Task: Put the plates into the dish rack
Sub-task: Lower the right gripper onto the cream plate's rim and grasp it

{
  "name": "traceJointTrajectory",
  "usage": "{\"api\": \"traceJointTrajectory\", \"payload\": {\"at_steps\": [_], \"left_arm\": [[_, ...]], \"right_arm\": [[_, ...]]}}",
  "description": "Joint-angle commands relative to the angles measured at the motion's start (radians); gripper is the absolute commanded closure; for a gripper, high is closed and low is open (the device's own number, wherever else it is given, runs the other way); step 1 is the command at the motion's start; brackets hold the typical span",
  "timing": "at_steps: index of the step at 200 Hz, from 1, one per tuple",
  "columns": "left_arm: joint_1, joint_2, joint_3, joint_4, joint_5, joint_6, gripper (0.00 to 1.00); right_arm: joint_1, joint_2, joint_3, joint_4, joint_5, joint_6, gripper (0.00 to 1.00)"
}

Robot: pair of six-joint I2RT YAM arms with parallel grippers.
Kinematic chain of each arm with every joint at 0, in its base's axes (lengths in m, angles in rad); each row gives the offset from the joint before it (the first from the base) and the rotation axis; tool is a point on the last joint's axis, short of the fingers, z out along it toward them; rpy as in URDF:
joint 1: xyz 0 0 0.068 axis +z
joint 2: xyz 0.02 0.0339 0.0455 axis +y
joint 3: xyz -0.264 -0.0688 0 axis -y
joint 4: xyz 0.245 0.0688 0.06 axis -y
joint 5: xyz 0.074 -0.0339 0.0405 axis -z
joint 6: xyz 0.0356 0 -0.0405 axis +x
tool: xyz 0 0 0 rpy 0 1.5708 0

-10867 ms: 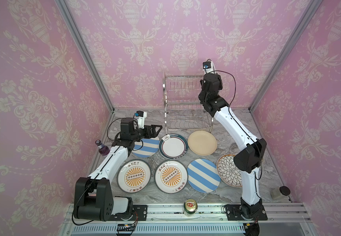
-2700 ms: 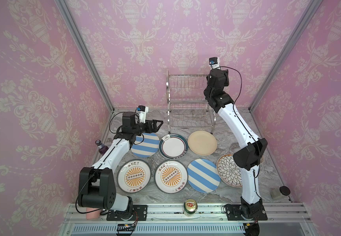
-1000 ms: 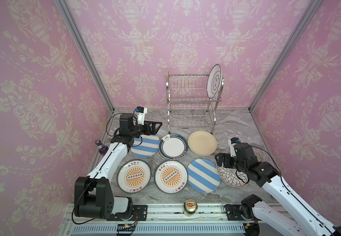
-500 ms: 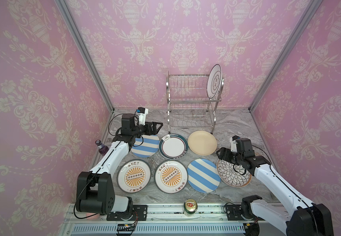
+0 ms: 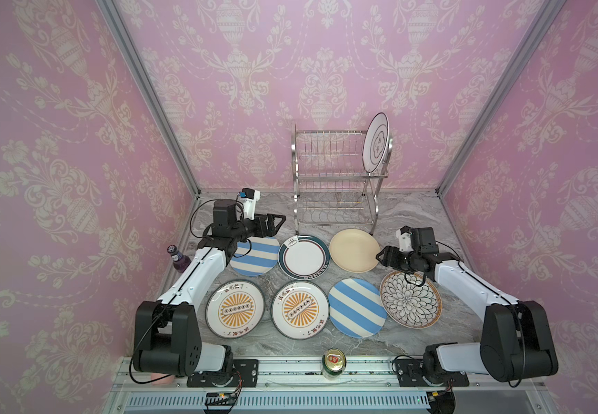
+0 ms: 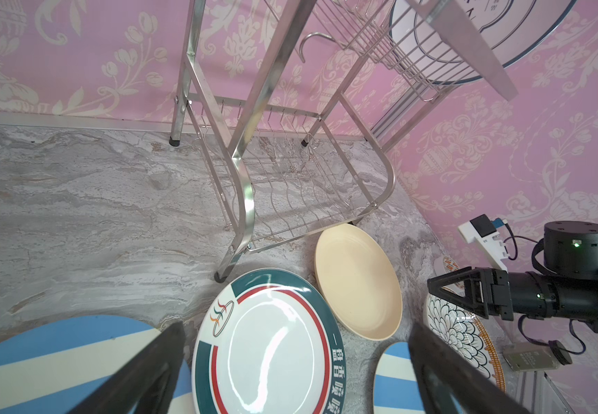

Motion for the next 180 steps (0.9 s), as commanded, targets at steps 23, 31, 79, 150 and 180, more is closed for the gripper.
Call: {"api": "traceJointTrajectory", "payload": {"at_steps": [23, 31, 79, 150, 180], "left_arm": [[-0.007, -0.005, -0.009, 0.017, 0.034, -0.017, 0.01], [-0.009, -0.008, -0.010, 0.017, 0.035, -0.017, 0.01], [-0.008, -0.029, -0.008, -0.011, 0.010, 0.014, 0.01], [-0.009, -0.016, -0.008, -0.005, 0.015, 0.011, 0.01], [-0.008, -0.018, -0.008, -0.006, 0.013, 0.013, 0.01]], "right_arm": [[-0.016, 0.115, 0.071, 0.051, -0.041, -0.028, 0.39], [-0.016, 0.136, 0.082, 0.053, -0.057, -0.034, 0.42], [-0.030, 0.201, 0.100, 0.064, -0.029, -0.039, 0.43], [-0.038, 0.285, 0.100, 0.157, -0.073, -0.008, 0.54], [-0.037, 0.307, 0.094, 0.196, -0.081, 0.012, 0.55]]}}
